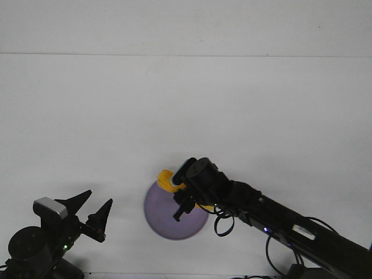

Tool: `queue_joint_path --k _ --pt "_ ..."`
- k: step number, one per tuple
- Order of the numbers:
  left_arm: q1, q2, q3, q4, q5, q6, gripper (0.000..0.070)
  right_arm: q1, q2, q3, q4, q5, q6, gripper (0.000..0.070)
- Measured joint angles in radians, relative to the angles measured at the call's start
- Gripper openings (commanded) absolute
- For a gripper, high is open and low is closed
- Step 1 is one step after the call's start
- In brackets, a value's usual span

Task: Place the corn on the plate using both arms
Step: 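Carry the corn with the right gripper over the plate and lower it, then open the right gripper and withdraw it from the corn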

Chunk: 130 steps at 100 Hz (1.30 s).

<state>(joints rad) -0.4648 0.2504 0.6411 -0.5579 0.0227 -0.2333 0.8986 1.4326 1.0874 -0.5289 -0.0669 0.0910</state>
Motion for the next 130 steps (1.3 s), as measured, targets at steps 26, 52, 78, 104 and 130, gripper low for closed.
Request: queue_joint_path --k 26,52,78,104,130 --pt "0.0 0.0 0.0 0.0 0.0 0.0 0.0459 0.074 0.159 -0.006 0.068 0.045 0.025 0.0141" --pt "0.0 0.0 0.0 0.0 0.0 0.003 0.0459 0.083 0.198 -0.006 0.088 0.045 0.034 0.0499" --pt "0.0 0.0 0.0 0.0 0.0 0.004 0.046 0.075 0.167 0.009 0.047 0.045 0.038 0.0504" --pt "0.0 0.0 0.0 0.0 0.0 0.006 0.046 0.025 -0.175 0.049 0.042 0.168 -0.042 0.0502" --pt "0.0 0.0 0.0 0.005 0.0 0.006 0.046 -0.043 -0.568 -0.014 -0.039 0.362 -0.1 0.0499"
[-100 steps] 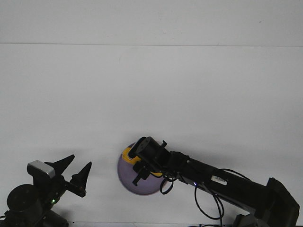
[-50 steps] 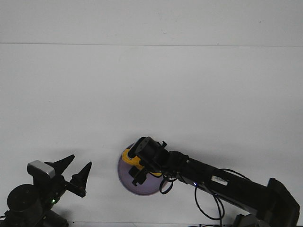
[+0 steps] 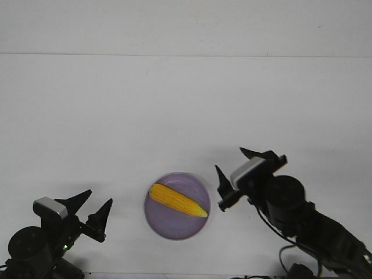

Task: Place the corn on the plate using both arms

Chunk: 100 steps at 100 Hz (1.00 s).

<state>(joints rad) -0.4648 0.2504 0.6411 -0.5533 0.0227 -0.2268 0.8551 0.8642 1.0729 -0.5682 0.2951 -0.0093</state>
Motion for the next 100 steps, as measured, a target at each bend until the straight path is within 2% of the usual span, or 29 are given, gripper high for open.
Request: queue_joint_path --k 22,26,29,31,36,37,41,44,100 --pt "0.0 0.0 0.0 0.006 0.0 0.001 0.0453 -0.036 -0.3 -0.254 -0.023 0.023 -0.008 0.0498" --pt "0.0 0.0 0.0 0.006 0.0 0.001 0.0429 -0.036 -0.34 -0.293 -0.027 0.023 -0.008 0.0473" --pt "0.0 0.0 0.0 0.006 0.0 0.001 0.0372 -0.036 -0.366 -0.317 -0.028 0.023 -0.007 0.0402" --pt "0.0 0.0 0.0 0.006 0.0 0.002 0.0307 -0.036 -0.381 -0.331 -0.028 0.023 -0.005 0.0321" --pt "0.0 0.0 0.0 0.006 0.0 0.004 0.0059 -0.036 -0.413 -0.353 -0.034 0.023 0.0 0.0035" --pt "0.0 0.0 0.0 0.006 0.0 0.004 0.0001 -0.036 -0.418 -0.356 -0.036 0.023 0.002 0.0" --pt "0.0 0.0 0.0 0.006 0.0 0.004 0.0023 -0.036 -0.434 -0.358 -0.05 0.02 0.003 0.0018" --pt "0.0 0.0 0.0 0.006 0.0 0.003 0.0004 -0.036 -0.442 -0.358 -0.051 0.02 0.002 0.0016" --pt "0.0 0.0 0.0 0.021 0.0 0.008 0.0015 -0.036 -0.45 -0.358 -0.01 0.02 0.005 0.0016"
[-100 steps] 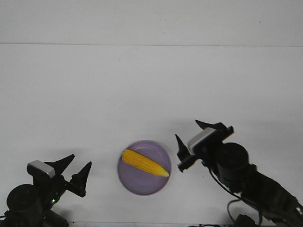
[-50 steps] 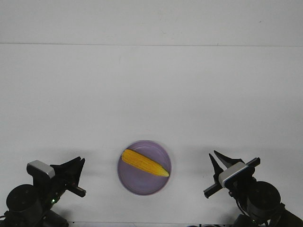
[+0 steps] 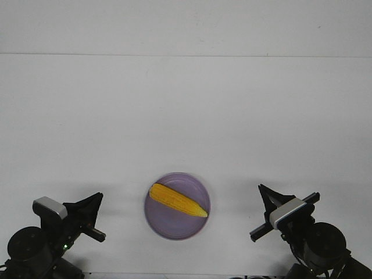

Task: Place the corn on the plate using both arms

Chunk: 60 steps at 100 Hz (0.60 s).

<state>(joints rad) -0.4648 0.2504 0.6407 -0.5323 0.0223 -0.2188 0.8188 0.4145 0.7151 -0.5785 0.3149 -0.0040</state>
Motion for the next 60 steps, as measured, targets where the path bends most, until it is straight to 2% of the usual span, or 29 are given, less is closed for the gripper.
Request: queue_joint_path --k 27,35,46,60 --pt "0.0 0.0 0.0 0.0 0.0 0.001 0.0014 0.0 0.0 0.0 0.0 0.0 0.0 0.0016" --pt "0.017 -0.001 -0.002 0.008 -0.019 0.032 0.0014 0.0 0.0 0.0 0.0 0.0 0.0 0.0016" --pt "0.115 -0.037 -0.068 0.132 -0.025 0.121 0.0014 0.0 0.0 0.0 0.0 0.0 0.0 0.0016" --pt "0.316 -0.136 -0.288 0.338 -0.026 0.248 0.0014 0.0 0.0 0.0 0.0 0.0 0.0 0.0016"
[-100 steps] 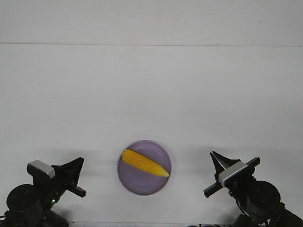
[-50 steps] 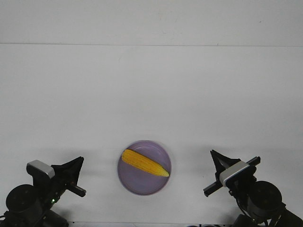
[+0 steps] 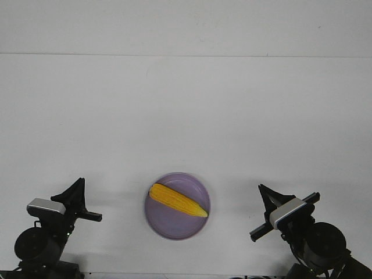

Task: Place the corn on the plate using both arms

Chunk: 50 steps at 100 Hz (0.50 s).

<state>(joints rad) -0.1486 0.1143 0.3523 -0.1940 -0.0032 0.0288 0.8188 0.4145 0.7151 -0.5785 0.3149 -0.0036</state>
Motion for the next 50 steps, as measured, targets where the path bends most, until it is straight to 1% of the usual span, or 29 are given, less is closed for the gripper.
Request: queue_joint_path --k 11,21,39,50 --pt "0.127 -0.074 -0.193 0.137 -0.002 0.048 0.0014 0.0 0.0 0.0 0.0 0.0 0.0 0.0016" --pt "0.175 -0.11 -0.319 0.206 -0.004 0.064 0.0014 0.0 0.0 0.0 0.0 0.0 0.0 0.0016" --pt "0.179 -0.11 -0.318 0.243 -0.003 0.073 0.0015 0.0 0.0 0.0 0.0 0.0 0.0 0.0016" --pt "0.179 -0.11 -0.318 0.237 -0.002 0.078 0.0014 0.0 0.0 0.0 0.0 0.0 0.0 0.0016"
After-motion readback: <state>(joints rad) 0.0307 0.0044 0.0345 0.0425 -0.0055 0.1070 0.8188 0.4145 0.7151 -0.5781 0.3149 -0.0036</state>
